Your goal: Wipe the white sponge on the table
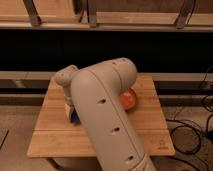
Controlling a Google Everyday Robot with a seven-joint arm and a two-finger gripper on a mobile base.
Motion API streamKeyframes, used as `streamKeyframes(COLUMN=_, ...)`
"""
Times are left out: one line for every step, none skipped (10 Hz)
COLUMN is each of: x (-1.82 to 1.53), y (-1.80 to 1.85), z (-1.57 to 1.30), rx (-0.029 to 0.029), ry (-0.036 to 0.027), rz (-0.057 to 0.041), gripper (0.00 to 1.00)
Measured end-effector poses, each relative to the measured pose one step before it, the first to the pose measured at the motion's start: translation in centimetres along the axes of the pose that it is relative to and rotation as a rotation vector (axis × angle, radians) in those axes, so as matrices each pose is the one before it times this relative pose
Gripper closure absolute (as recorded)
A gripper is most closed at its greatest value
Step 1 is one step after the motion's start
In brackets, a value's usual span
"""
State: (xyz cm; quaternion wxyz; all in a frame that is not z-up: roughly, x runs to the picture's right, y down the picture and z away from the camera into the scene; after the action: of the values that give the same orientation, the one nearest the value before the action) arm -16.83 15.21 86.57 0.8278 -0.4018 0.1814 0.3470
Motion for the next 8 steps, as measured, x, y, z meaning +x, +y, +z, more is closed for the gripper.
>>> streamKeyframes(x=1.906, y=0.373, z=0.807, rx=-0.02495, ry=0.01915, rz=0.01491, gripper=1.0)
streamKeyframes(x=1.49, y=-0.013, z=0.826, rx=-0.01882, ry=0.01785, rz=0.01793, gripper=1.0)
streamKeyframes(x=1.075, y=-0.385, z=0.6, rx=-0.00747, ry=0.01414, rz=0.01936, gripper=1.0)
streamKeyframes(x=1.231, y=-1.215, z=0.796, rx=0.00081, ry=0.0191, rz=0.03581, gripper=1.0)
streamKeyframes(x=0.43, y=-1.151, z=0.264, rx=0.00718, ry=0.00554, rz=0.02502, gripper=1.0)
streamKeyframes(x=-0.046, y=-1.453, z=0.078, rx=0.01648, ry=-0.00086, rz=0.02493, gripper=1.0)
streamKeyframes(x=-0.608, y=-1.083, z=-0.235, rx=0.01826, ry=-0.00921, rz=0.01283, gripper=1.0)
streamKeyframes(x=-1.099, y=-0.988, z=-0.328, rx=0.02471, ry=-0.01464, rz=0.0053, gripper=1.0)
